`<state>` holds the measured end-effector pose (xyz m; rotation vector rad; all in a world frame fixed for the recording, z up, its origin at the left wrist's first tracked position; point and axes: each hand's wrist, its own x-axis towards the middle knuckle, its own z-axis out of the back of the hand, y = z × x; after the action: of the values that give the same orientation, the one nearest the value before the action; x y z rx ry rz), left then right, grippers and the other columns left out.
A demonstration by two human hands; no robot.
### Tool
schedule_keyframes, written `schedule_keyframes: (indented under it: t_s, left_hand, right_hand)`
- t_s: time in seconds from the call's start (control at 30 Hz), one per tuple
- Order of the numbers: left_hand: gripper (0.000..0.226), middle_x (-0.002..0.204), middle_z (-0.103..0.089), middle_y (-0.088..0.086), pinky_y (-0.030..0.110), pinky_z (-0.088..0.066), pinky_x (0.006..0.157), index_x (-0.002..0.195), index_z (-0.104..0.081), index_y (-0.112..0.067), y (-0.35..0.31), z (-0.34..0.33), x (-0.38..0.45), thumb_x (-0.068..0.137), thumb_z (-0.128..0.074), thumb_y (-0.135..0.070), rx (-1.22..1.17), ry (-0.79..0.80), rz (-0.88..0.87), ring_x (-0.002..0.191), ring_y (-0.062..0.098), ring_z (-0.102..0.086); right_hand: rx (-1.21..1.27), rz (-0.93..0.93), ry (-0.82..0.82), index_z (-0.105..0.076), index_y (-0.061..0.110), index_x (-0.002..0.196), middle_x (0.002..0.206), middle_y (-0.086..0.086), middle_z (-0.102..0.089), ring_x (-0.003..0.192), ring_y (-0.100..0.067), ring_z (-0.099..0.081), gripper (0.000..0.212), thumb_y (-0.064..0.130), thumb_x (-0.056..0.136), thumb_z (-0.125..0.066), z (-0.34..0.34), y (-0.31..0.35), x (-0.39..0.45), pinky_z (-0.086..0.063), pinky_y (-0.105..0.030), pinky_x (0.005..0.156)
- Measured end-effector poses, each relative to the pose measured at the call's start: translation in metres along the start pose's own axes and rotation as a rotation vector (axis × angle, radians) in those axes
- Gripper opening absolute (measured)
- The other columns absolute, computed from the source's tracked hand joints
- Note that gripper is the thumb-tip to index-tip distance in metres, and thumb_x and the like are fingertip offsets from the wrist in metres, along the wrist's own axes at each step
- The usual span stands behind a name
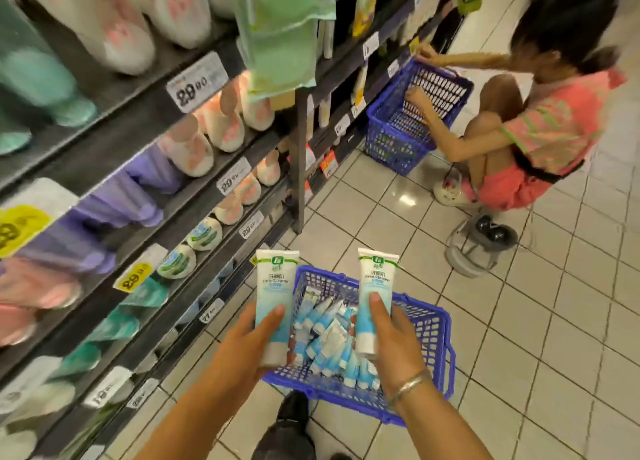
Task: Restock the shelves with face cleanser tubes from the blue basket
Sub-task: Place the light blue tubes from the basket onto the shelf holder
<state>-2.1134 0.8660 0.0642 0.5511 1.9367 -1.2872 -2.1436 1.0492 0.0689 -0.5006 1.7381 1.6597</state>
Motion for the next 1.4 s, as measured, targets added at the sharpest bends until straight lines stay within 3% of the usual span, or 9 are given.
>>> schedule_keyframes:
  t_s: [0.1,0.33,0.53,0.7,0.9,1.07,1.4]
  left_hand:
    - [0.018,0.063,-0.069,0.005,0.026,-0.053,0.046,0.102,-0.059,-0.015,-0.031,-0.002,-0.047,0.086,-0.055,-0.022,-0.086,0.001,-0.066,0.051,0.013,-0.064]
    - [0.040,0.069,-0.072,0.003,0.026,-0.052,0.046,0.103,-0.057,-0.017,-0.068,-0.010,-0.158,0.068,-0.062,-0.036,-0.219,-0.068,-0.259,0.055,0.012,-0.066]
    - [0.031,0.068,-0.073,0.005,0.026,-0.052,0.044,0.098,-0.058,-0.016,-0.036,-0.020,-0.261,0.075,-0.060,-0.036,-0.380,-0.195,-0.357,0.052,0.013,-0.066]
    - [0.042,0.072,-0.073,0.005,0.025,-0.053,0.047,0.101,-0.059,-0.012,-0.009,-0.006,-0.349,0.069,-0.060,-0.039,-0.460,-0.303,-0.515,0.053,0.013,-0.065]
    - [0.053,0.075,-0.073,0.006,0.024,-0.049,0.043,0.104,-0.061,-0.017,0.029,0.049,-0.466,0.060,-0.064,-0.047,-0.516,-0.451,-0.699,0.053,0.011,-0.064]
    - [0.050,0.074,-0.073,0.005,0.025,-0.050,0.043,0.106,-0.059,-0.014,0.065,0.106,-0.561,0.066,-0.060,-0.043,-0.506,-0.579,-0.842,0.055,0.013,-0.065]
    - [0.043,0.077,-0.070,0.007,0.024,-0.050,0.047,0.107,-0.062,-0.017,0.144,0.245,-0.729,0.067,-0.063,-0.032,-0.457,-0.649,-1.024,0.059,0.013,-0.065]
  right_hand:
    - [0.004,0.069,0.084,-0.059,0.016,0.094,0.073,-0.004,-0.063,0.059,-0.016,-0.061,0.019,0.034,0.090,-0.052,-0.016,0.042,-0.041,-0.050,-0.026,0.049]
    - [-0.040,0.217,0.266,-0.055,0.015,0.089,0.072,-0.004,-0.058,0.053,-0.011,-0.056,0.019,0.034,0.091,-0.051,-0.028,0.110,-0.132,-0.046,-0.024,0.045]
    - [-0.134,0.280,0.482,-0.055,0.014,0.092,0.072,-0.005,-0.061,0.050,-0.008,-0.058,0.017,0.030,0.092,-0.050,-0.004,0.116,-0.217,-0.044,-0.019,0.038]
    - [-0.194,0.343,0.705,-0.055,0.015,0.088,0.072,-0.008,-0.060,0.047,-0.006,-0.059,0.015,0.027,0.093,-0.048,-0.012,0.114,-0.289,-0.045,-0.017,0.039]
    - [-0.234,0.386,0.947,-0.057,0.010,0.095,0.061,-0.002,-0.065,0.046,-0.005,-0.060,0.021,0.029,0.092,-0.049,-0.048,0.093,-0.385,-0.046,-0.019,0.041]
    - [-0.227,0.406,1.117,-0.058,0.014,0.092,0.064,-0.002,-0.065,0.048,-0.006,-0.061,0.021,0.033,0.090,-0.050,-0.082,0.053,-0.482,-0.047,-0.020,0.042]
    - [-0.164,0.284,1.361,-0.057,0.013,0.099,0.071,-0.008,-0.062,0.048,-0.008,-0.060,0.021,0.029,0.092,-0.047,-0.150,-0.072,-0.677,-0.047,-0.020,0.041]
